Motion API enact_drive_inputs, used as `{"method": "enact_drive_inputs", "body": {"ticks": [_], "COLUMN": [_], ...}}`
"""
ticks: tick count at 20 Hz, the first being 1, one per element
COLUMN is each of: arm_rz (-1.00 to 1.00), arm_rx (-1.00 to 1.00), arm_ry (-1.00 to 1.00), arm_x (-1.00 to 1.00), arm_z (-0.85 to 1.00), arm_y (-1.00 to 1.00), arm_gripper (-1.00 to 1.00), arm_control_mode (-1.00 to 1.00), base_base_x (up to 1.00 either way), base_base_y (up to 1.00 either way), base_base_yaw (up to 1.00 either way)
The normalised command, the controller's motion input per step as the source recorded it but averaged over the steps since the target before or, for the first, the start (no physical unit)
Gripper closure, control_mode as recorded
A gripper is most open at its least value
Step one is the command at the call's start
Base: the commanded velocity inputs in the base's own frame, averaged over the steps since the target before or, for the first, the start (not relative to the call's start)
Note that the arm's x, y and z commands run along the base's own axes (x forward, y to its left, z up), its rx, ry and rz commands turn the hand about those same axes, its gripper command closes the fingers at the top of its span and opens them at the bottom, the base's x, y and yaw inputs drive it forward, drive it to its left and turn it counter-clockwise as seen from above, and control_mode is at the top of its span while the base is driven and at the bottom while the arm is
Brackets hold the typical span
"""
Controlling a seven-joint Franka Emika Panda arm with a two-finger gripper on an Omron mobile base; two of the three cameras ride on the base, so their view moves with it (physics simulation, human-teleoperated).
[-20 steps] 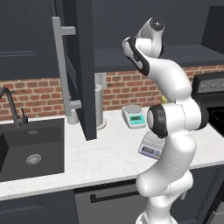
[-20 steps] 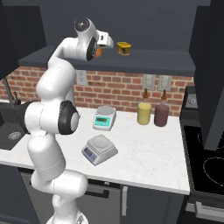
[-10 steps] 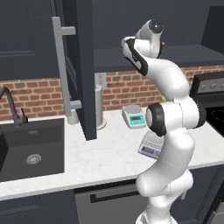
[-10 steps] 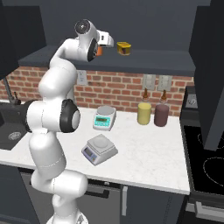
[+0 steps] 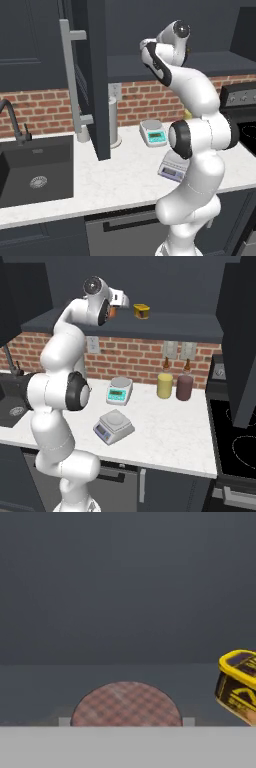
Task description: Pick the jam and place it on the digital scale for weighing, and close the cabinet.
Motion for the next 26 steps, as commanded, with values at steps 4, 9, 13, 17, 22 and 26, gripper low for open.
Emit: {"method": "enact_drive_inputs", "body": {"ticks": [4,9,13,17,22,26], "arm_rz": [0.00,0.00,0.00,0.00,0.00,0.00], "arm_rx": [0.05,0.03,0.03,0.02,0.00,0.00], "arm_ry": [-0.26,-0.30,-0.32,-0.35,-0.23,-0.02], "arm_x": [-0.45,-0.49,-0.62,-0.71,-0.90,-1.00], "arm_z": [0.00,0.03,0.11,0.19,0.31,0.32], "arm_y": [0.03,0.00,0.00,0.00,0.00,-0.10], "arm_gripper": [1.00,1.00,1.00,1.00,1.00,1.00], "arm_control_mode": [-1.00,-1.00,-1.00,-1.00,-1.00,-1.00], "base_base_x": [0.00,0.00,0.00,0.00,0.00,0.00], "base_base_y": [0.00,0.00,0.00,0.00,0.00,0.00], "base_base_yaw": [0.00,0.00,0.00,0.00,0.00,0.00]}}
